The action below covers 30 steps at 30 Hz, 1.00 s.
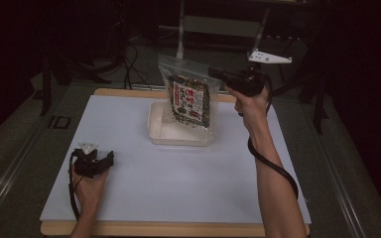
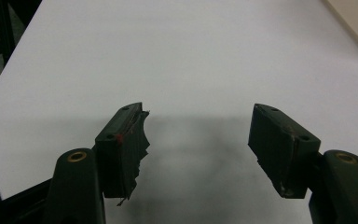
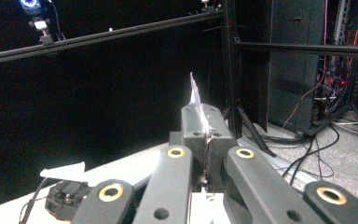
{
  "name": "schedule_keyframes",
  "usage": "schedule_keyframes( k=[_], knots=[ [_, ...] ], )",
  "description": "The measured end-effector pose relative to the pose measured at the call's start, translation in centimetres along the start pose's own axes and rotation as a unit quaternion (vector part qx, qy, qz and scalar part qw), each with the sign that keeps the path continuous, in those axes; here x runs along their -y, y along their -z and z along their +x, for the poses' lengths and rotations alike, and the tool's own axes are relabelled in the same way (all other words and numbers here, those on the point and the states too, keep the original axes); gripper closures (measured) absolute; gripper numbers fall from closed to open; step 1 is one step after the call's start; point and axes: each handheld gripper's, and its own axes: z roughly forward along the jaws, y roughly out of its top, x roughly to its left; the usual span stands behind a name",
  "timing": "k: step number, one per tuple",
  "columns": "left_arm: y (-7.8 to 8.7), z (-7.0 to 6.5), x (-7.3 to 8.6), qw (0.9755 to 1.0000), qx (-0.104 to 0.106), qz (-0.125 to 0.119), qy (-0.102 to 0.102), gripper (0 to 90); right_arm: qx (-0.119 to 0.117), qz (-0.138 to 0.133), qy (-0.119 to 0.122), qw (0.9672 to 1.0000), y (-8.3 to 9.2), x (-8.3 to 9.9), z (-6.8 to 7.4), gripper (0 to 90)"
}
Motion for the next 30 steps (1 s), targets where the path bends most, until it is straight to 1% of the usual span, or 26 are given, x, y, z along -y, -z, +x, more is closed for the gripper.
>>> schedule_keyframes(
  k=[3, 9, 19, 20, 22, 24, 27, 30],
  knots=[
    [0.0, 0.0, 0.0, 1.0, 0.001, 0.0, 0.001, 36.2, 0.001, 0.001, -0.001, 1.0, -0.6, 0.3, -0.3, 90.0],
    [0.0, 0.0, 0.0, 1.0, 0.003, 0.0, 0.002, 36.2, 0.006, 0.006, -0.011, 0.9999, -1.8, 1.0, -0.9, 90.0],
    [0.0, 0.1, 0.0, 1.0, 0.004, 0.0, 0.003, 36.2, 0.0, -0.007, -0.027, 0.9996, -3.4, 2.3, -1.5, 90.0],
    [0.0, 0.1, 0.0, 1.0, 0.004, 0.001, 0.003, 36.2, 0.001, -0.007, -0.028, 0.9996, -3.6, 2.5, -1.6, 90.0],
    [0.0, 0.1, 0.0, 1.0, 0.005, 0.0, 0.005, 36.1, 0.005, 0.001, -0.029, 0.9996, -3.9, 2.9, -1.7, 90.0],
    [0.0, 0.1, 0.0, 1.0, 0.004, 0.001, 0.003, 36.1, 0.01, 0.01, -0.03, 0.9994, -4.2, 3.5, -1.7, 90.0],
    [0.0, 0.1, 0.0, 1.0, 0.005, 0.001, 0.003, 36.1, 0.006, 0.004, -0.039, 0.9992, -4.4, 4.2, -2.0, 90.0],
    [0.0, 0.1, 0.0, 1.0, 0.004, 0.001, 0.003, 36.1, 0.004, 0.01, -0.048, 0.9988, -4.5, 4.9, -2.3, 90.0]
  ],
)
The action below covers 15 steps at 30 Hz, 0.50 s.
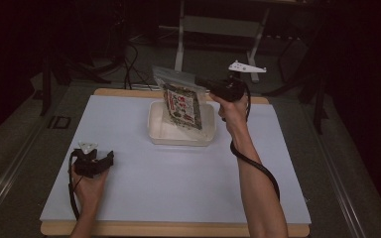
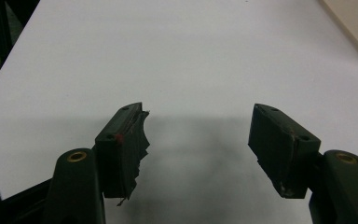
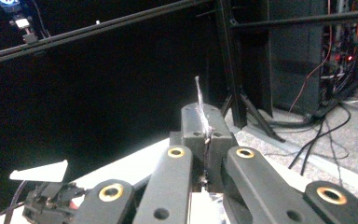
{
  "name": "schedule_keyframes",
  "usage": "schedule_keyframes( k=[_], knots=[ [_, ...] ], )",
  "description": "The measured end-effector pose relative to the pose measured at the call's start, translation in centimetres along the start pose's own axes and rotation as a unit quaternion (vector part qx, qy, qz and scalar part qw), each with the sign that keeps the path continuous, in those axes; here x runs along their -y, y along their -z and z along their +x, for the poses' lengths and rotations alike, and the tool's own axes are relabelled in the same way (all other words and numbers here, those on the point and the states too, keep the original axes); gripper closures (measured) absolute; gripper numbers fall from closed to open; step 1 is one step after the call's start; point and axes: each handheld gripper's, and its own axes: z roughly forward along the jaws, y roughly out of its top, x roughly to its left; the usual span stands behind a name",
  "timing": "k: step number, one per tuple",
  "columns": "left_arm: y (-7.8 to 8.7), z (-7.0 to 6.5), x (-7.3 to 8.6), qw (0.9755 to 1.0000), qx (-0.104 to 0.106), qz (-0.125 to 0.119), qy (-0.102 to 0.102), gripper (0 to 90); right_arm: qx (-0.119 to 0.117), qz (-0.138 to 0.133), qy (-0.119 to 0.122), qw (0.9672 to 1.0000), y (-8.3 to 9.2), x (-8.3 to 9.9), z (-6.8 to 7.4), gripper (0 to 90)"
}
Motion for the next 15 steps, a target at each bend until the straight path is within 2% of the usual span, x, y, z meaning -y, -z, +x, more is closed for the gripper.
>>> schedule_keyframes(
  k=[6, 12, 15],
  knots=[
    [0.0, -0.1, 0.0, 1.0, -0.001, 0.0, -0.002, 36.1, 0.01, -0.005, -0.022, 0.9997, 0.8, 1.5, -1.0, 90.0],
    [-0.1, -0.1, 0.0, 1.0, -0.003, 0.001, -0.003, 36.1, 0.043, 0.009, -0.019, 0.9989, 2.0, 1.9, -1.6, 90.0],
    [-0.1, -0.2, 0.0, 1.0, -0.004, 0.001, -0.005, 36.1, 0.052, 0.014, -0.018, 0.9984, 2.4, 2.1, -1.9, 90.0]
  ],
)
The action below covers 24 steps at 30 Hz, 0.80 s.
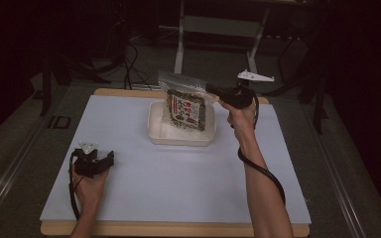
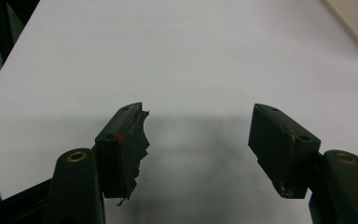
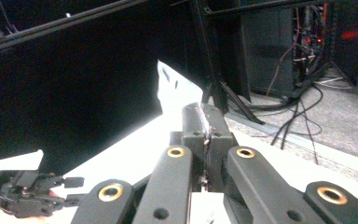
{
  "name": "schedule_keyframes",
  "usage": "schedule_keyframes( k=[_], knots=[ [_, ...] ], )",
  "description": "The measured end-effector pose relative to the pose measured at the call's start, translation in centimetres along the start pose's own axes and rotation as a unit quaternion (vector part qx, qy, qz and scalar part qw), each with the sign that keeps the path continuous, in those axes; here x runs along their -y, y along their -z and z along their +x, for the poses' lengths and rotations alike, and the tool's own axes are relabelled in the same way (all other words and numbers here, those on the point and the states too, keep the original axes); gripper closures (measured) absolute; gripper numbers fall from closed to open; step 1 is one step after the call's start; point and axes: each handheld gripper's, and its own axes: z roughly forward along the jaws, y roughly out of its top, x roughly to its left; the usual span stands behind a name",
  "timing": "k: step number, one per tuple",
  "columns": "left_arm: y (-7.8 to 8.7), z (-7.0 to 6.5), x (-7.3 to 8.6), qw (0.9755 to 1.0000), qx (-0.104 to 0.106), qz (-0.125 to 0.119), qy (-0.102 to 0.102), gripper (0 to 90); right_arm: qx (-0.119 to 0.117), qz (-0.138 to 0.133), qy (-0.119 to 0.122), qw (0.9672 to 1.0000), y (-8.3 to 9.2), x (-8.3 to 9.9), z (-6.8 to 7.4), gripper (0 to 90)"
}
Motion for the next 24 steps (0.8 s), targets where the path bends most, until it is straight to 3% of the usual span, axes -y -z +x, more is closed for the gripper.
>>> schedule_keyframes(
  k=[8, 18, 24],
  knots=[
    [0.0, 0.0, 0.0, 1.0, 0.0, -0.001, 0.001, 36.1, 0.027, 0.013, 0.011, 0.9995, 0.5, 0.1, -0.2, 90.0],
    [0.0, 0.0, 0.0, 1.0, 0.0, -0.001, 0.002, 36.1, 0.093, 0.024, 0.021, 0.9951, 0.9, -0.6, -0.5, 89.3],
    [0.0, 0.0, 0.0, 1.0, 0.0, 0.0, 0.002, 36.0, 0.121, 0.049, 0.025, 0.9911, 0.9, -1.1, -0.4, 77.8]
  ],
)
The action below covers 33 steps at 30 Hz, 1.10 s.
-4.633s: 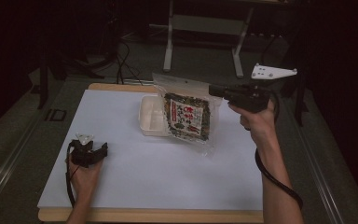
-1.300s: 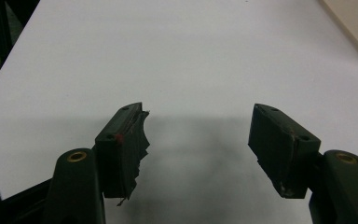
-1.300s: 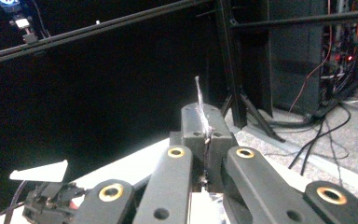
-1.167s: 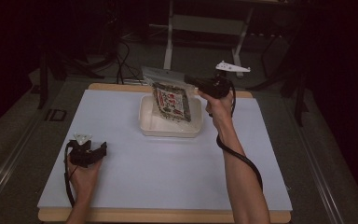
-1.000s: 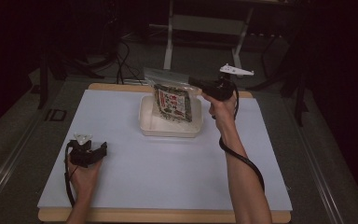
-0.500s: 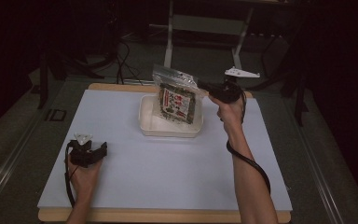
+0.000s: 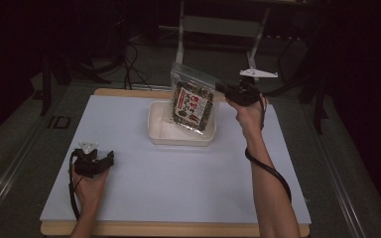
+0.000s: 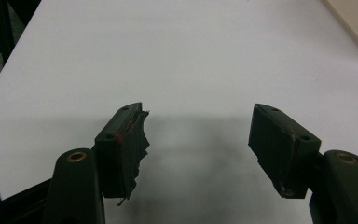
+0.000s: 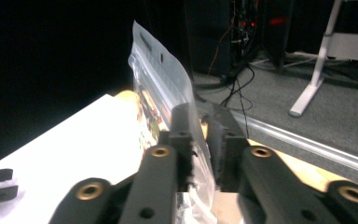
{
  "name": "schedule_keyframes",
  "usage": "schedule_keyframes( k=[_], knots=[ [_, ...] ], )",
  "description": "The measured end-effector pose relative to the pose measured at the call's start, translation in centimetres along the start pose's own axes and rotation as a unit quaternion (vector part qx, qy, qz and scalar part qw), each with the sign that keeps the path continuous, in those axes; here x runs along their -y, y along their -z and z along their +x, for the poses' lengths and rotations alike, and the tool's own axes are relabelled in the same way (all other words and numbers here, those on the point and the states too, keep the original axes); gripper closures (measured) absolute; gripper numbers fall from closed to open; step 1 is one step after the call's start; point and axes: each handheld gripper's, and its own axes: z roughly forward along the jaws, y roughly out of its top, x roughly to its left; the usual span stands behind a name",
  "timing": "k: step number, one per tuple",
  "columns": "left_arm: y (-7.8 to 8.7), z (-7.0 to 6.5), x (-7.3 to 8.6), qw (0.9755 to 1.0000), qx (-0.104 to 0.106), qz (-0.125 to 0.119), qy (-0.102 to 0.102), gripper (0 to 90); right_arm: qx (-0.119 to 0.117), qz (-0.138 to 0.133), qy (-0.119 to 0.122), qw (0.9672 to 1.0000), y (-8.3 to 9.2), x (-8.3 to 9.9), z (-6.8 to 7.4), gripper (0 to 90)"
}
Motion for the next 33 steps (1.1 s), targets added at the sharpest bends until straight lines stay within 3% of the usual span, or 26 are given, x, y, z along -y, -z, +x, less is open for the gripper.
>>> schedule_keyframes(
  k=[5, 9, 17, 33],
  knots=[
    [0.0, 0.0, 0.0, 1.0, 0.0, 0.0, 0.0, 36.0, 0.009, 0.011, -0.007, 0.9999, 0.0, 0.3, -0.2, 55.1],
    [0.0, 0.0, 0.0, 1.0, 0.0, 0.001, 0.0, 35.9, 0.009, 0.01, -0.013, 0.9998, 0.4, 0.6, -0.5, 42.8],
    [0.0, 0.0, 0.0, 1.0, 0.0, 0.0, 0.001, 35.7, 0.039, 0.015, -0.006, 0.9991, 2.1, 0.5, -0.8, 22.5],
    [0.3, 0.2, 0.0, 0.9999, 0.0, -0.009, 0.012, 35.7, 0.085, 0.013, 0.018, 0.9961, 6.7, 0.8, -1.6, 14.5]
  ],
)
